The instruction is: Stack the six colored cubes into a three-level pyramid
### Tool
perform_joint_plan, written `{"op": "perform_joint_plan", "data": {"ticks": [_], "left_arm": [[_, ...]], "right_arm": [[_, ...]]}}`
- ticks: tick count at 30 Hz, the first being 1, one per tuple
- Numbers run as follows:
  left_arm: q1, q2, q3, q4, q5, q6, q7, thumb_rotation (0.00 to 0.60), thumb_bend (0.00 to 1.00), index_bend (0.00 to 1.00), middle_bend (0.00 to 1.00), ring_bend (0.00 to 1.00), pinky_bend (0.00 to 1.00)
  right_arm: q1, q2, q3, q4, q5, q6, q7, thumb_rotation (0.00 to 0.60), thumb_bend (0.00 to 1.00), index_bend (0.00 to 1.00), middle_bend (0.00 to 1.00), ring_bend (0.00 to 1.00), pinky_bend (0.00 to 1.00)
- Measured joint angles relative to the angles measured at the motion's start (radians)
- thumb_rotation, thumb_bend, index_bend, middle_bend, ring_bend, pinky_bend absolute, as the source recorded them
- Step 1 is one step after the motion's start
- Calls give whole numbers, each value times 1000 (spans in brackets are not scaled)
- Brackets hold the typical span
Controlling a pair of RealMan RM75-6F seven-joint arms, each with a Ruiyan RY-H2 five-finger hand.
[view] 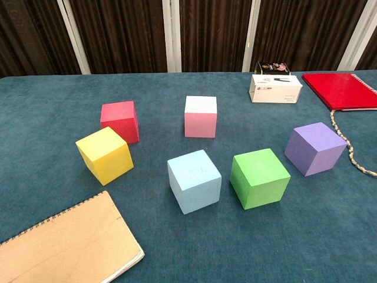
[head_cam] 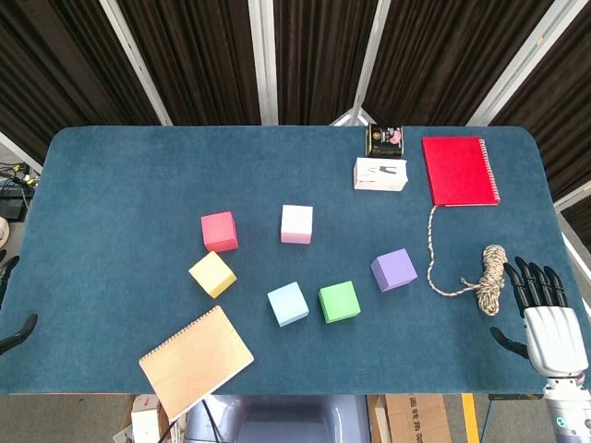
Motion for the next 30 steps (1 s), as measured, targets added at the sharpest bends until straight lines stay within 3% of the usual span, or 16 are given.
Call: {"op": "perform_joint_plan", "data": {"ticks": [20,30], "left_arm": [[9,3,0,-15,2,14,8,600,359,80,0,0,32],[15,-1,-5,-17,-6,21,24,600,359,80,0,0,32]], "right_arm": [[27,4,-33,-4,-46,-58,42,600,163,0,0,0,0],[145,75,-21,-7,-78,-201,228,600,163,0,0,0,0]]}}
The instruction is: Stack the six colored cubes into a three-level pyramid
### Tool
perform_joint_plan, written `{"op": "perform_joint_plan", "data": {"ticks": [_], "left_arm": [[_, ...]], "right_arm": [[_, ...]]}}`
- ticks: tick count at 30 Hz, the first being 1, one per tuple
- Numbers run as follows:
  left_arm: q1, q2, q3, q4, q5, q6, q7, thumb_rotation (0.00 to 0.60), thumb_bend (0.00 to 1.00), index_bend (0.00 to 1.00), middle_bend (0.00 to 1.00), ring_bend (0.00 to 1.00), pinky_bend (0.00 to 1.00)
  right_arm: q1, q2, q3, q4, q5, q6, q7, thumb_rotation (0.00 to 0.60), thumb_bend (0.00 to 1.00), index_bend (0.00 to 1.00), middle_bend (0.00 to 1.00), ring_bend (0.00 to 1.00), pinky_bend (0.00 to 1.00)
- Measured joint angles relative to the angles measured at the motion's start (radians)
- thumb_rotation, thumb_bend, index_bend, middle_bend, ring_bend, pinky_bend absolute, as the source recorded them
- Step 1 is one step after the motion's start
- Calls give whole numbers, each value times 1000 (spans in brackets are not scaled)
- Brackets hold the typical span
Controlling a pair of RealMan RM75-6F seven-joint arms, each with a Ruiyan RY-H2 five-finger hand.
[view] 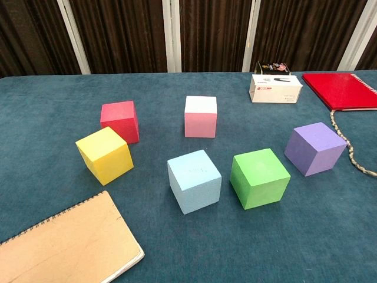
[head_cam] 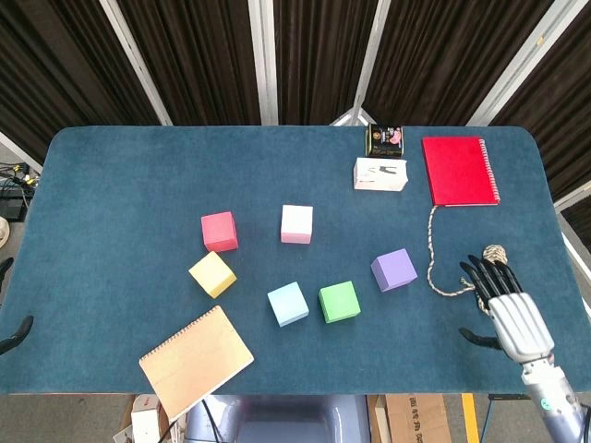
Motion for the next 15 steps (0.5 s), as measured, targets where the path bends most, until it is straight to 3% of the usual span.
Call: {"op": "perform_joint_plan", "data": {"ticks": [9,15], "left_arm": [[-4,-22,-4,-8,-8,-2,68,600,359,80,0,0,32],[5,-45,-9,-18,-7,28,135,600,359,80,0,0,32]], "right_arm": [[186,115,24,-24,8,-290,138,600,163,0,0,0,0],[351,114,50,-1,64,-539,147,600,164,0,0,0,0]]}}
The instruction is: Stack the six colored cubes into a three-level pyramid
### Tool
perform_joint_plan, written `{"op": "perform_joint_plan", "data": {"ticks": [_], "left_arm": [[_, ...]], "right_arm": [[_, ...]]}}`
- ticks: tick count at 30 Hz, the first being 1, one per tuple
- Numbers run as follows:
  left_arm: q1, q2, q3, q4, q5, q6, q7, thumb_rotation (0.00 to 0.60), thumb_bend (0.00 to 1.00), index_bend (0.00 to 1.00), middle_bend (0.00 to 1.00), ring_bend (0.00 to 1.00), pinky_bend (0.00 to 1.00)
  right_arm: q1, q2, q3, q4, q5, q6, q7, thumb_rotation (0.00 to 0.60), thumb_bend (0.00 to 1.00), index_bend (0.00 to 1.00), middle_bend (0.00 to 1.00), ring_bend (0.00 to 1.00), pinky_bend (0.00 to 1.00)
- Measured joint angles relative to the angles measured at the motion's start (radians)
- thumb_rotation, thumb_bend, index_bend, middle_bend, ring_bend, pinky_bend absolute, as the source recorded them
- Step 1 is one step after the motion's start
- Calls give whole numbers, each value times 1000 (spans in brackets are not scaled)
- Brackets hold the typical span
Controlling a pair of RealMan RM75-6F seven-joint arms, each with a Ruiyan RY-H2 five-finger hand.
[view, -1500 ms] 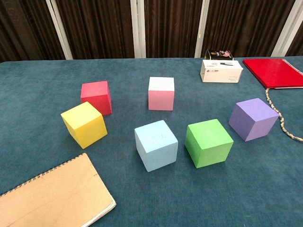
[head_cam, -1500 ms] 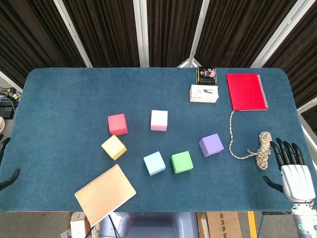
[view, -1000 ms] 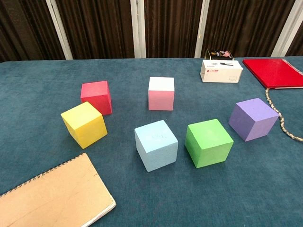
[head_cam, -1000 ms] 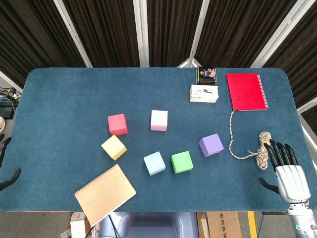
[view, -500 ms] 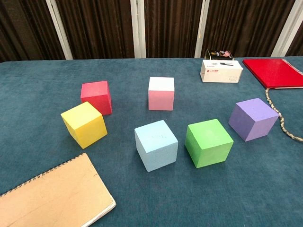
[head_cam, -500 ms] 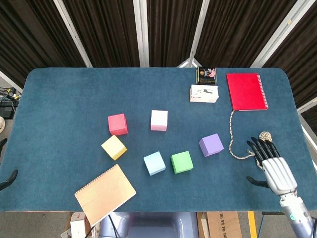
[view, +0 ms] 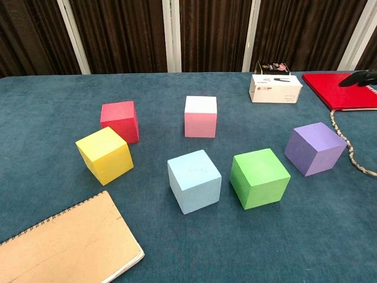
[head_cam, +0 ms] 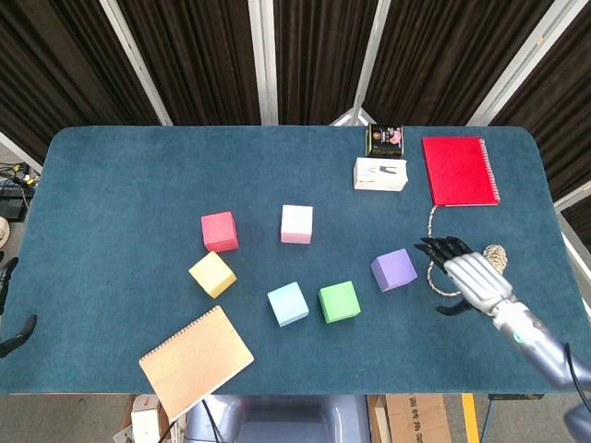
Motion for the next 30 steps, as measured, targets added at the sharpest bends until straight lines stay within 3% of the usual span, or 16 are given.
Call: {"op": "perform_joint_plan", "data": {"ticks": [10,16,30], "left_arm": [[6,-13,-16,-2,-23,13,29,600,360,80,0,0,32],[6,-15,-19,-1,-31,9,31,600,359,80,0,0,32],[3,-25,-20,-3,-37,1,55,600,359,80,0,0,32]], "right_arm": [[138,-85,30,72,116,-159,-67,600,164,0,0,0,0],[163,-137,26,111,145,-191,-83,600,164,12,26,0,0],[186,-215,-2,206,159,-192,-80,600,163,175,162,8,0]]}}
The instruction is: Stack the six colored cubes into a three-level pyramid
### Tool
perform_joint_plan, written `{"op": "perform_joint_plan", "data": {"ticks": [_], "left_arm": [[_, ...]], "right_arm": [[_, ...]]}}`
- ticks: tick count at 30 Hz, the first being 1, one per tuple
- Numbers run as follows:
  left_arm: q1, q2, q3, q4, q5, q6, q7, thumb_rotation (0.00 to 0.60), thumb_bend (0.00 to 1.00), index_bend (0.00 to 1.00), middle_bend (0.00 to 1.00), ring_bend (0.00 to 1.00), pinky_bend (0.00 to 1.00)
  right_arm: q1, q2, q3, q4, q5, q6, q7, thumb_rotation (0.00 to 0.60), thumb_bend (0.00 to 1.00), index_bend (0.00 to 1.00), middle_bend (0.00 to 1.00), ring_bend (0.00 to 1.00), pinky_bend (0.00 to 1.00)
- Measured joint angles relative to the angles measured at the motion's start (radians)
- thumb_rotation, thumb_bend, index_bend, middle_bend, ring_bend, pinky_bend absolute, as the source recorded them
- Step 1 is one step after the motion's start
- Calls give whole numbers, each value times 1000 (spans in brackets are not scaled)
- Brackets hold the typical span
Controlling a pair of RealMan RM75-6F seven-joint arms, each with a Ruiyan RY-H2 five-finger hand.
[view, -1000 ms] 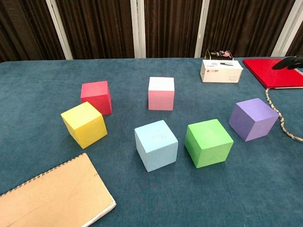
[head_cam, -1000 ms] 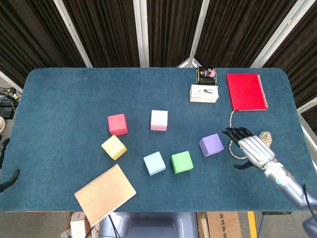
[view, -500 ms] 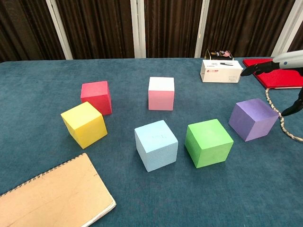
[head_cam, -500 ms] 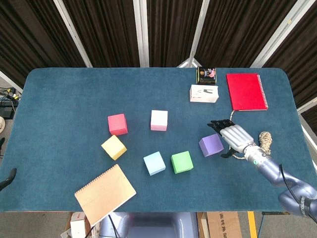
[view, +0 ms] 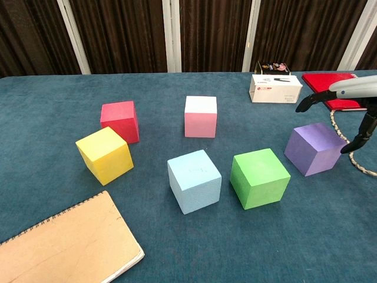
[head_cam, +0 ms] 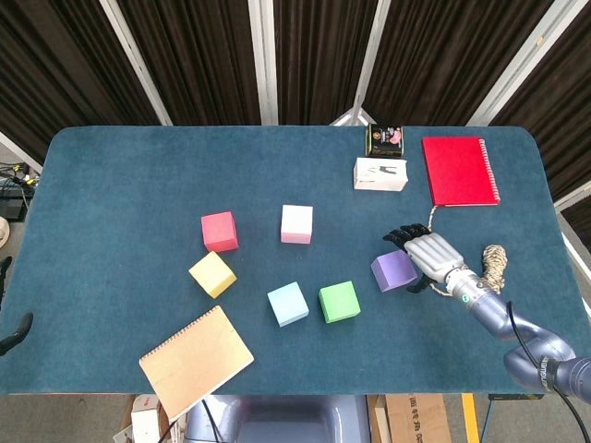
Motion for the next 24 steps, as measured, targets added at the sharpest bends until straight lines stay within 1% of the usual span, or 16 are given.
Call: {"op": "perform_joint_plan", "data": {"ticks": [7,12,20,24], "left_arm": [[-4,-6,0,0,-4,-8,11,600,359,80,0,0,32],[-7,-8,1,-1,-10,-19,16,600,359,80,0,0,32],[-7,-11,-3,-3,-17,-17,24,600,360,80,0,0,32],[-6,-11,-3,-4,-21,-18,24,600,359,80,0,0,32]], "right_arm": [[3,-14,-15,23,-17,8,23,600,163,210,202,47,0],[3,-32,-21,46,-32,24,49,600,163,214,205,51,0],[21,-59,-40,87,-45,6,71,600,163,238,223,62,0],[26,-72,-44,106,-45,3,74,600,171,263,252,87,0]]}}
